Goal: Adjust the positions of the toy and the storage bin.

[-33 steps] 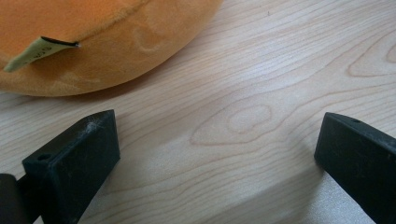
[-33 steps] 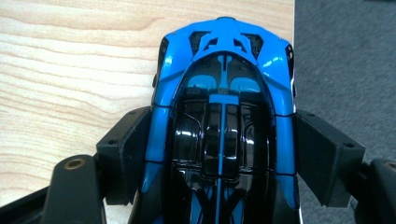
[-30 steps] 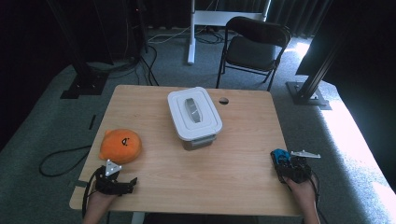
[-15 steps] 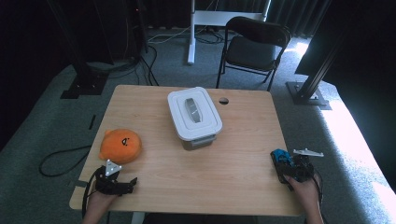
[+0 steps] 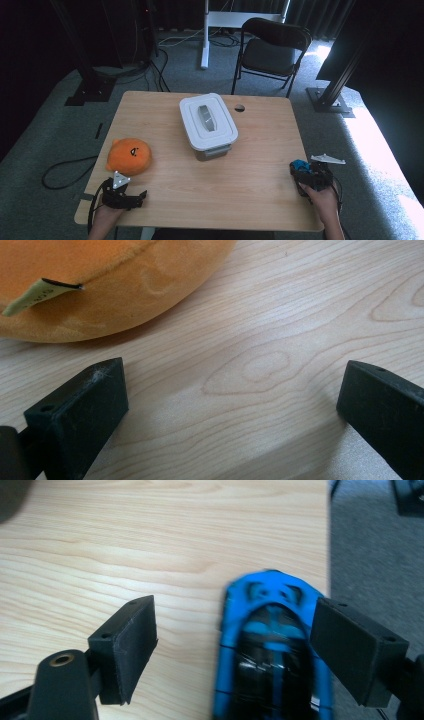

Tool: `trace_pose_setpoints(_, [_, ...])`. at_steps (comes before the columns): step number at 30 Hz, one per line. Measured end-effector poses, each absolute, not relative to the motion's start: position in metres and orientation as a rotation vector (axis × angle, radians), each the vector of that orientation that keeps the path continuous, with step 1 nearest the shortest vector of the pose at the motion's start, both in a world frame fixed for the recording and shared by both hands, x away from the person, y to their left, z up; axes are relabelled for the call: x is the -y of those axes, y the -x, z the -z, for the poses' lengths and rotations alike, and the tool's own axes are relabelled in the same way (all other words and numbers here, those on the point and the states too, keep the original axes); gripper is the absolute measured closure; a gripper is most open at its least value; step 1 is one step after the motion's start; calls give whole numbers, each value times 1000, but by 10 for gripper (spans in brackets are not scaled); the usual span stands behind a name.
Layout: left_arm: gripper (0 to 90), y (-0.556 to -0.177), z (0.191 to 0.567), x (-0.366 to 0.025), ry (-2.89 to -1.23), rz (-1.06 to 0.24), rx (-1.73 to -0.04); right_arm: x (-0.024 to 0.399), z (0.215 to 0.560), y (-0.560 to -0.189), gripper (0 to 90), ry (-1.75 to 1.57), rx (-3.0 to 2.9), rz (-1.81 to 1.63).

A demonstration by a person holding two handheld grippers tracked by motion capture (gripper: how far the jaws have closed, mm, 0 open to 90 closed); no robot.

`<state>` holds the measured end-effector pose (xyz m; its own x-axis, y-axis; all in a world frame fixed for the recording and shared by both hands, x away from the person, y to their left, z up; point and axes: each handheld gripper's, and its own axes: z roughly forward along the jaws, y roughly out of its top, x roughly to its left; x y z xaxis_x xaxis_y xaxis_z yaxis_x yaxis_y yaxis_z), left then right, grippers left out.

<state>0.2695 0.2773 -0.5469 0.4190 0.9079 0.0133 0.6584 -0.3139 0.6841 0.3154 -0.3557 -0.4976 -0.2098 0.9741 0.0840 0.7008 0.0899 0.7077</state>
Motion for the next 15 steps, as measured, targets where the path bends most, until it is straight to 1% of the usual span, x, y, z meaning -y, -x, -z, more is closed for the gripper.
trace_pose_setpoints(11, [4, -269, 547, -277, -2080, -536, -1315, 324, 496, -316, 177, -1535, -2026, -1003])
trace_pose_setpoints(15, [4, -269, 547, -277, -2079, -536, -1314, 302, 505, -316, 121, -1470, -2089, -1031])
